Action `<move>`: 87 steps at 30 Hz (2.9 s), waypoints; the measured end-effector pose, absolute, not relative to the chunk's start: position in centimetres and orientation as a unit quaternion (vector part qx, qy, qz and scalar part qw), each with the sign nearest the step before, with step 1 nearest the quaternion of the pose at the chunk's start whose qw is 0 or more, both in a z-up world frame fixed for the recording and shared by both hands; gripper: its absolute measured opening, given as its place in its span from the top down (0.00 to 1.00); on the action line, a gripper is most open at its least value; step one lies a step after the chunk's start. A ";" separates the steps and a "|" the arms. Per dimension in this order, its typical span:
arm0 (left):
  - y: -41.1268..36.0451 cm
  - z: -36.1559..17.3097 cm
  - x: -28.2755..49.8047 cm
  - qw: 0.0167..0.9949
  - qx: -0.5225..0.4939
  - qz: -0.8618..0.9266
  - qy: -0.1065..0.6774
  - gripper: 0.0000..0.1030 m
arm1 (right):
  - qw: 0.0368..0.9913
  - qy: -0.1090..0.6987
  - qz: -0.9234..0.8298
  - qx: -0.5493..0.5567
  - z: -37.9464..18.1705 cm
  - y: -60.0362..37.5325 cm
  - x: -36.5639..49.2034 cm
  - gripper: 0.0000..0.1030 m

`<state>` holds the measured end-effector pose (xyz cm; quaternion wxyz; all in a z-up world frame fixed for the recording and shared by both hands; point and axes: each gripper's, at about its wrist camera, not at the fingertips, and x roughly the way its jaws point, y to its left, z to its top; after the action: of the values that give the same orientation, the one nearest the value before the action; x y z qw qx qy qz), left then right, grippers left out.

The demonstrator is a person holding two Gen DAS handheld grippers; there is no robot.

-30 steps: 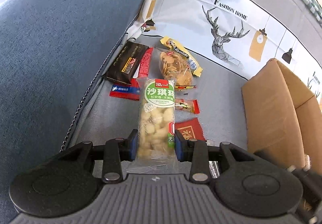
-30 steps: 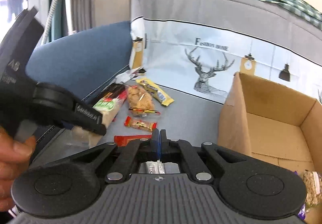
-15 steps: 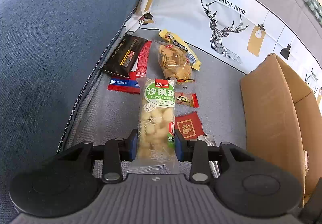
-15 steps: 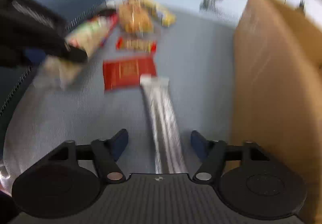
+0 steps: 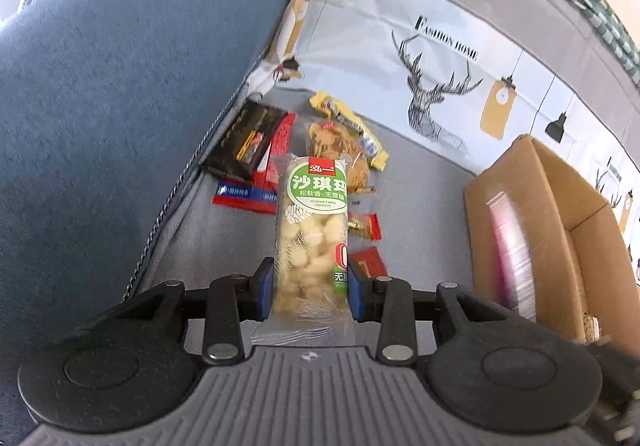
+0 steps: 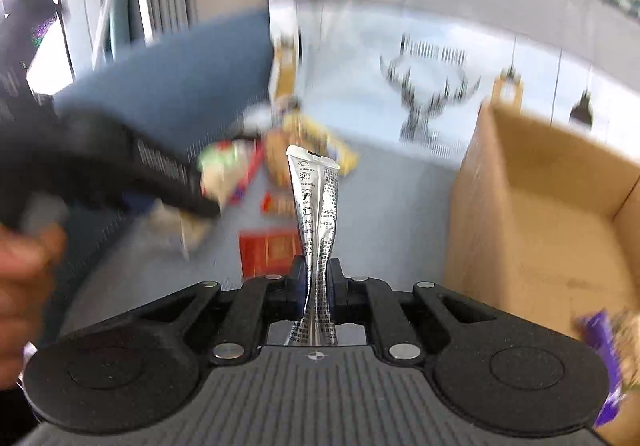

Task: Organize snacks
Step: 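Carry the bean snack bag and silver pouch over the cardboard box with both grippers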

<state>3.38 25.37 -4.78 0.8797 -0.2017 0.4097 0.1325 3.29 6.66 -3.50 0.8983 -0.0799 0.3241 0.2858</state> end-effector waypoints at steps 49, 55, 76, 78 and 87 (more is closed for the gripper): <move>2.9 0.6 9.1 0.968 -0.098 -0.077 0.218 0.62 | 0.973 0.194 0.129 -0.005 1.2 -16.5 9.7 0.90; 1.9 0.4 9.1 0.968 -0.092 -0.091 0.216 0.62 | 0.973 0.195 0.124 -0.005 1.2 -17.0 9.7 0.90; 1.7 0.3 9.2 0.967 -0.095 -0.099 0.214 0.62 | 0.971 0.200 0.127 -0.011 1.1 -16.6 9.8 0.90; 1.6 0.3 9.2 0.967 -0.096 -0.100 0.215 0.62 | 0.971 0.201 0.127 -0.011 1.1 -16.6 9.8 0.90; 1.5 0.2 9.3 0.966 -0.098 -0.104 0.215 0.62 | 0.971 0.201 0.128 -0.012 1.1 -16.6 9.9 0.90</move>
<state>9.28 1.54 0.24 0.9662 -0.0981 0.2146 -0.1037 9.86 -16.59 1.06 0.9712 -0.0118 0.2006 0.1278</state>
